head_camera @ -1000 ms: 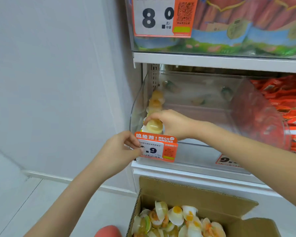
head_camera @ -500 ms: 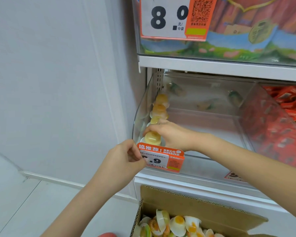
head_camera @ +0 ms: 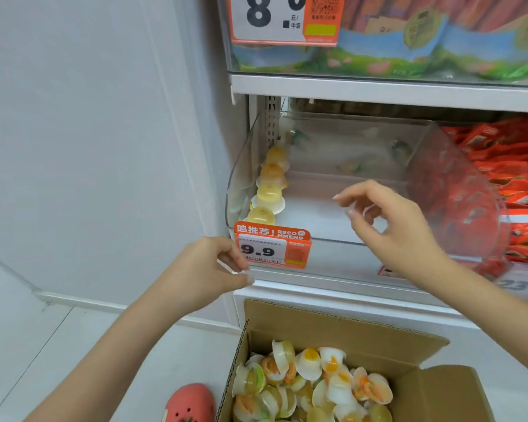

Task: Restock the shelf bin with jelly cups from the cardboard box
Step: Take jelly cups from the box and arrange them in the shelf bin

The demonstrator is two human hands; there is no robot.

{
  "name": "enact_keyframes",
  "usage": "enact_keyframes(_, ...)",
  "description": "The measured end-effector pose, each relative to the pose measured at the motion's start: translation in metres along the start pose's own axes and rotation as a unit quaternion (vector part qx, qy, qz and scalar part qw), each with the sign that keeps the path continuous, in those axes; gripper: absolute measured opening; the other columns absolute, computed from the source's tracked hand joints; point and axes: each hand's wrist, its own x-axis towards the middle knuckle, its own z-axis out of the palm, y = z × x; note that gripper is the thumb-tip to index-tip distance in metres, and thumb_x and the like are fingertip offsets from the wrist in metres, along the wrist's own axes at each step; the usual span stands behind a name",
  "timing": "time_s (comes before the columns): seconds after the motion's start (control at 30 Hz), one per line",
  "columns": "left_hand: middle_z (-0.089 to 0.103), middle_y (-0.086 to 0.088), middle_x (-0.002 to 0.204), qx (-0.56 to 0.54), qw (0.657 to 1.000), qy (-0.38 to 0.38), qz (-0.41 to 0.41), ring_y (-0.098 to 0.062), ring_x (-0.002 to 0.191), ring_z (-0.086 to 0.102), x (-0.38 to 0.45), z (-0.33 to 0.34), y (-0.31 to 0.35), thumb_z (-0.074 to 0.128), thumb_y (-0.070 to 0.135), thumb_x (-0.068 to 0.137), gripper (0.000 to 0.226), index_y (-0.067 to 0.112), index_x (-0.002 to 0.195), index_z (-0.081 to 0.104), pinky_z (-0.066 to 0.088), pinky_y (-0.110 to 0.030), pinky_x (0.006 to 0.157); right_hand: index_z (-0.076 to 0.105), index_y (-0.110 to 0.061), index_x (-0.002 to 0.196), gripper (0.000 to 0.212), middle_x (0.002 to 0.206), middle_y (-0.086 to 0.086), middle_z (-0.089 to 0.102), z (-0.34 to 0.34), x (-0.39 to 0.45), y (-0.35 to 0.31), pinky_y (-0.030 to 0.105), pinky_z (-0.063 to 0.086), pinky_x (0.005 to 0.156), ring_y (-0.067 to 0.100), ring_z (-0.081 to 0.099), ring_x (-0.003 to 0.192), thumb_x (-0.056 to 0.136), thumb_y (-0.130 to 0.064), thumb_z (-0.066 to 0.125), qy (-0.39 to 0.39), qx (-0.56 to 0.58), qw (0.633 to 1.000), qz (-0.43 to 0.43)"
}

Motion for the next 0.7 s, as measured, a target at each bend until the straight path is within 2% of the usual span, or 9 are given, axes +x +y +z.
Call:
enact_keyframes(0.07,0.066,0.010,0.086,0.025,0.999,-0.036,0.005,-0.004,0.076,0.064,-0.005,0.009,0.002,0.078,0.026,0.075,0.015,0.023,0.080,0.065,0.045,-0.015,0.063,0.063,-0.014,0.095,0.017,0.090,-0.013,0.060,-0.006,-0.041,-0.001,0.018,0.045,0.068,0.007,0.053,0.076,0.087,-0.001,0.056,0.044,-0.023,0.999,0.008)
enact_keyframes(0.13,0.065,0.010,0.087,0.049,0.996,-0.072,0.016,0.001,0.072,0.060,-0.006,0.024,0.004,0.078,0.026,0.075,0.016,0.020,0.085,0.066,0.045,-0.012,0.063,0.066,-0.008,0.091,0.015,0.087,-0.007,0.060,-0.007,-0.076,0.003,0.016,0.043,0.076,0.009,0.054,0.082,0.086,-0.004,0.052,0.074,-0.065,0.995,-0.008)
enact_keyframes(0.23,0.066,0.006,0.085,0.091,0.988,-0.123,0.028,-0.005,0.077,0.061,0.000,0.063,-0.003,0.077,0.023,0.076,0.015,0.018,0.083,0.065,0.051,-0.021,0.072,0.066,-0.003,0.086,0.019,0.087,0.004,0.063,0.002,-0.124,0.023,0.016,0.039,0.085,0.015,0.053,0.088,0.086,-0.007,0.048,0.028,-0.135,0.990,-0.021)
enact_keyframes(0.33,0.060,0.008,0.081,0.137,0.979,-0.151,0.016,-0.014,0.086,0.061,0.005,0.120,-0.026,0.072,0.016,0.078,0.013,0.020,0.082,0.060,0.053,-0.032,0.079,0.061,-0.016,0.101,0.016,0.092,-0.006,0.059,0.024,-0.178,0.049,0.026,0.047,0.077,0.010,0.052,0.091,0.090,-0.008,0.052,-0.141,-0.108,0.977,0.116)
enact_keyframes(0.4,0.062,0.005,0.092,0.204,0.963,-0.176,0.006,-0.019,0.093,0.062,0.002,0.160,-0.049,0.064,0.011,0.080,0.013,0.020,0.088,0.059,0.054,-0.035,0.079,0.057,-0.024,0.104,0.017,0.095,-0.009,0.057,0.046,-0.214,0.070,0.027,0.048,0.077,0.011,0.053,0.095,0.092,-0.013,0.054,-0.263,-0.120,0.940,0.183)
enact_keyframes(0.47,0.062,-0.001,0.108,0.295,0.932,-0.210,0.002,-0.022,0.097,0.061,-0.003,0.196,-0.074,0.057,0.008,0.083,0.022,0.017,0.102,0.060,0.053,-0.033,0.075,0.052,-0.030,0.102,0.015,0.099,-0.004,0.059,0.068,-0.241,0.085,0.029,0.049,0.079,0.014,0.055,0.094,0.092,-0.020,0.056,-0.335,-0.092,0.899,0.265)
enact_keyframes(0.53,0.057,-0.004,0.117,0.375,0.897,-0.236,0.008,-0.024,0.102,0.058,-0.008,0.224,-0.093,0.053,0.007,0.087,0.028,0.015,0.114,0.056,0.048,-0.032,0.072,0.051,-0.026,0.108,0.020,0.102,0.003,0.062,0.091,-0.255,0.093,0.032,0.051,0.081,0.017,0.058,0.094,0.091,-0.023,0.060,-0.333,-0.046,0.866,0.370)
enact_keyframes(0.6,0.052,-0.004,0.121,0.426,0.872,-0.243,0.015,-0.024,0.110,0.053,-0.010,0.242,-0.106,0.055,0.014,0.090,0.030,0.017,0.119,0.051,0.044,-0.034,0.078,0.048,-0.015,0.119,0.033,0.104,0.006,0.060,0.112,-0.262,0.097,0.030,0.049,0.078,0.019,0.058,0.095,0.090,-0.024,0.061,-0.298,-0.002,0.837,0.459)
enact_keyframes(0.7,0.051,-0.005,0.125,0.430,0.867,-0.252,0.030,-0.024,0.116,0.049,-0.009,0.258,-0.125,0.062,0.025,0.088,0.038,0.016,0.122,0.048,0.044,-0.035,0.089,0.042,-0.009,0.121,0.043,0.100,0.004,0.054,0.138,-0.271,0.102,0.027,0.042,0.074,0.016,0.052,0.090,0.088,-0.025,0.065,-0.265,0.039,0.801,0.535)
